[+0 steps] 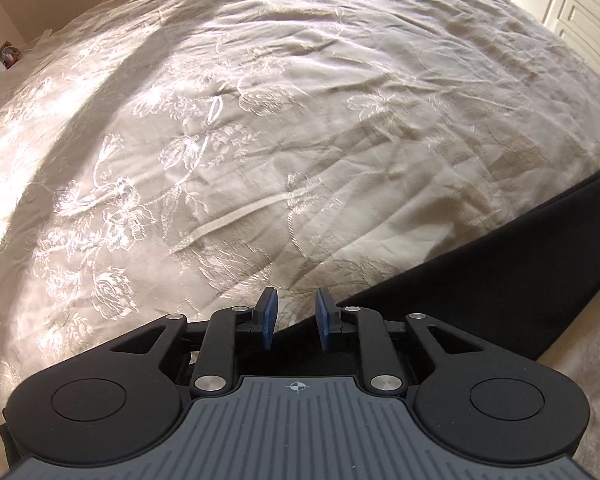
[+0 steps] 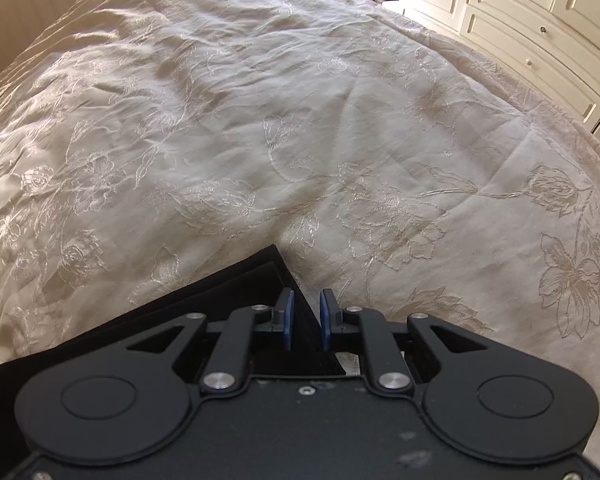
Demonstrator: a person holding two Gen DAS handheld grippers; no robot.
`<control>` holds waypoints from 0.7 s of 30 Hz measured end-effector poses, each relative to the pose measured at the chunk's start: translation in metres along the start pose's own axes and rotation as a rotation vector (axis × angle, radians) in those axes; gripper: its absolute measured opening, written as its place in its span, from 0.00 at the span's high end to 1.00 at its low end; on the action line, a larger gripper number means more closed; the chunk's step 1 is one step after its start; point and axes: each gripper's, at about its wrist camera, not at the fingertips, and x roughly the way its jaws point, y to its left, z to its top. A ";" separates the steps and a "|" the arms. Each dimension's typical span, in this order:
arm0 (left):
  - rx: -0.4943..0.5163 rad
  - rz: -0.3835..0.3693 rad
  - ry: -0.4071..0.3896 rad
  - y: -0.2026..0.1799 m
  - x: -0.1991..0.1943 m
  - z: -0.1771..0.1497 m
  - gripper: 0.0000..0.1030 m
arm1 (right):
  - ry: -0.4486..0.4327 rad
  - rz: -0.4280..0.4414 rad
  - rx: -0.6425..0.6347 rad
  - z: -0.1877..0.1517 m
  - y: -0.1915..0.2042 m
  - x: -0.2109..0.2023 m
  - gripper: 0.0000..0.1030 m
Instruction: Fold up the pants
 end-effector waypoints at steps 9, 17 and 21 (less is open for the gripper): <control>-0.090 0.158 -0.097 0.022 -0.067 -0.005 0.78 | -0.168 0.120 0.010 -0.008 0.001 -0.075 0.81; -0.193 0.250 0.028 0.033 -0.091 -0.109 0.77 | -0.116 0.359 -0.157 -0.066 0.046 -0.117 0.78; -0.250 0.263 0.100 0.047 -0.092 -0.168 0.77 | -0.023 0.465 -0.247 -0.110 0.080 -0.128 0.78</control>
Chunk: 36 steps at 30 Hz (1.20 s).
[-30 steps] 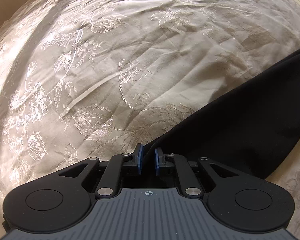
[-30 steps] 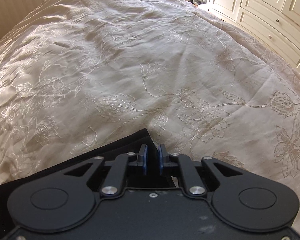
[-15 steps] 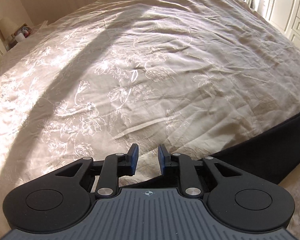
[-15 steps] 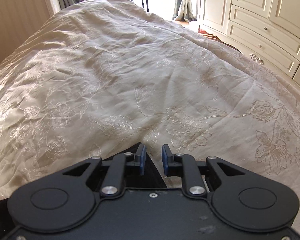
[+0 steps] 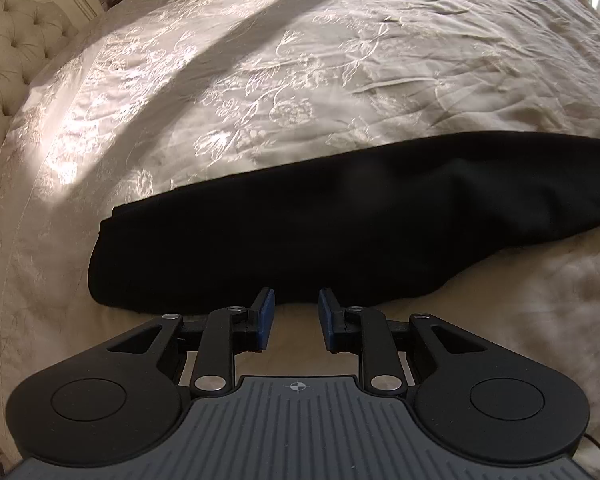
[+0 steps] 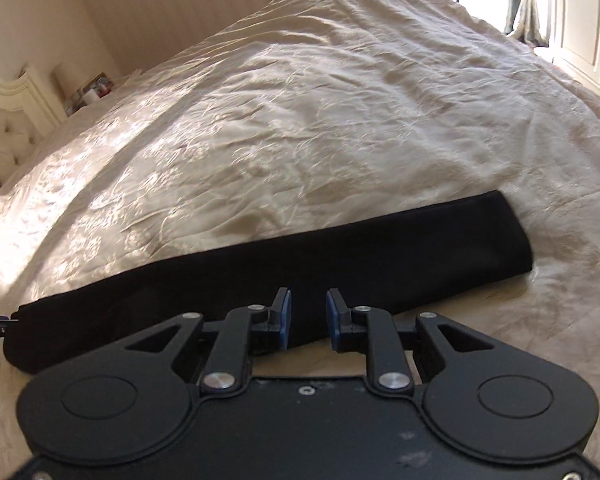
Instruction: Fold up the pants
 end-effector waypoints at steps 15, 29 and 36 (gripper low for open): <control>0.009 -0.012 0.033 0.096 0.068 -0.041 0.77 | 0.217 0.117 -0.134 -0.096 0.168 0.027 0.76; 0.126 -0.001 -0.007 0.133 0.126 0.032 0.77 | 0.246 0.063 -0.188 -0.120 0.250 0.069 0.67; 0.157 0.004 0.063 0.135 0.156 0.049 0.77 | 0.275 0.076 -0.222 -0.112 0.263 0.106 0.58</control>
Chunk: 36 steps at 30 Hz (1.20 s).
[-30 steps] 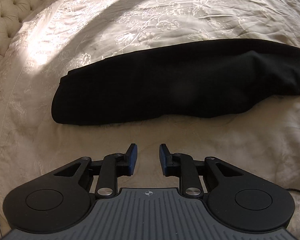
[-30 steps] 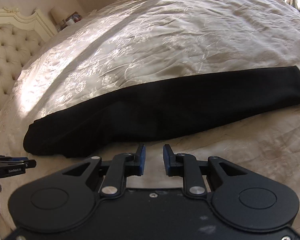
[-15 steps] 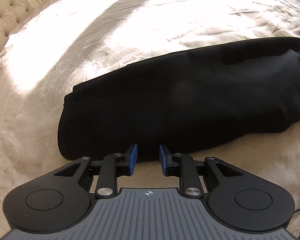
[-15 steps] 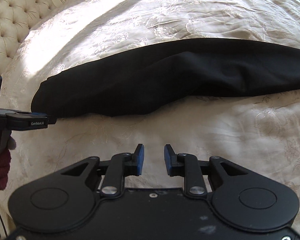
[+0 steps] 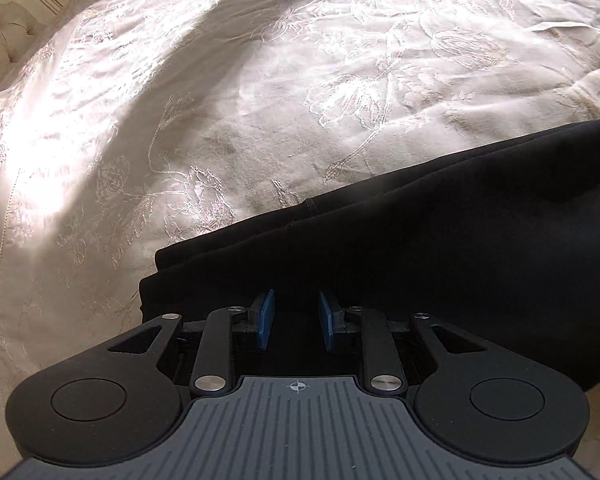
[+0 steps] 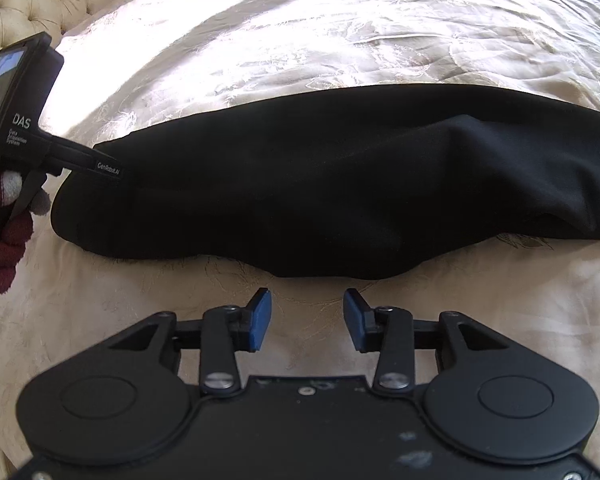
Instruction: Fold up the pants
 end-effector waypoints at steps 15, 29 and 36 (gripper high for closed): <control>-0.096 -0.169 -0.182 -0.013 -0.093 -0.049 0.77 | -0.103 0.099 0.060 0.064 -0.013 -0.003 0.59; 0.017 -0.247 -0.143 -0.053 -0.049 -0.041 0.77 | -0.102 0.135 0.268 0.065 -0.042 -0.024 0.59; -0.016 -0.310 -0.103 -0.027 -0.044 -0.017 0.77 | -0.096 0.051 0.005 0.024 -0.018 -0.047 0.59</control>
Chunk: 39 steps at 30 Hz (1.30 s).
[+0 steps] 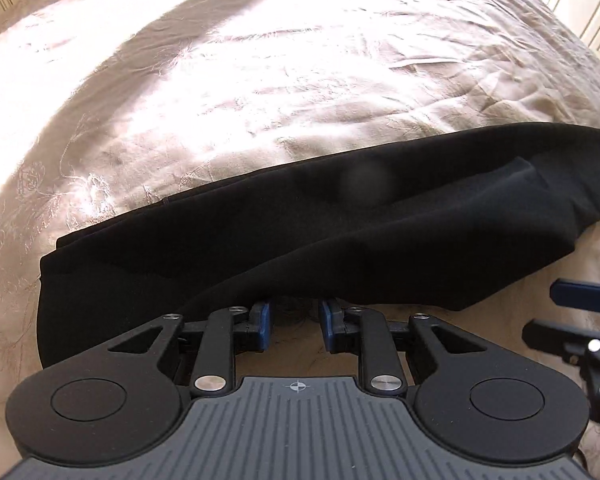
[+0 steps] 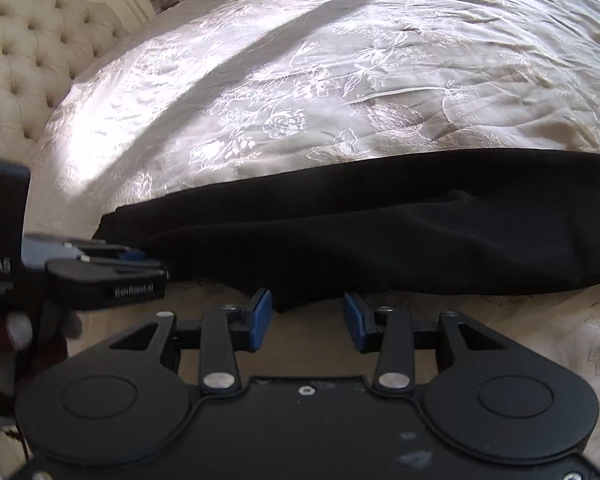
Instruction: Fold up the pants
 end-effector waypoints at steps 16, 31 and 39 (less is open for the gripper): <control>0.007 -0.025 0.035 0.002 0.002 0.008 0.77 | 0.017 -0.061 -0.240 -0.009 0.043 0.060 0.68; 0.108 -0.118 0.057 0.010 -0.029 -0.025 0.77 | 0.025 0.057 -0.218 -0.009 0.052 -0.004 0.95; -0.049 -0.031 0.022 0.045 -0.029 -0.037 0.77 | 0.179 0.082 -0.130 -0.031 0.034 0.015 0.95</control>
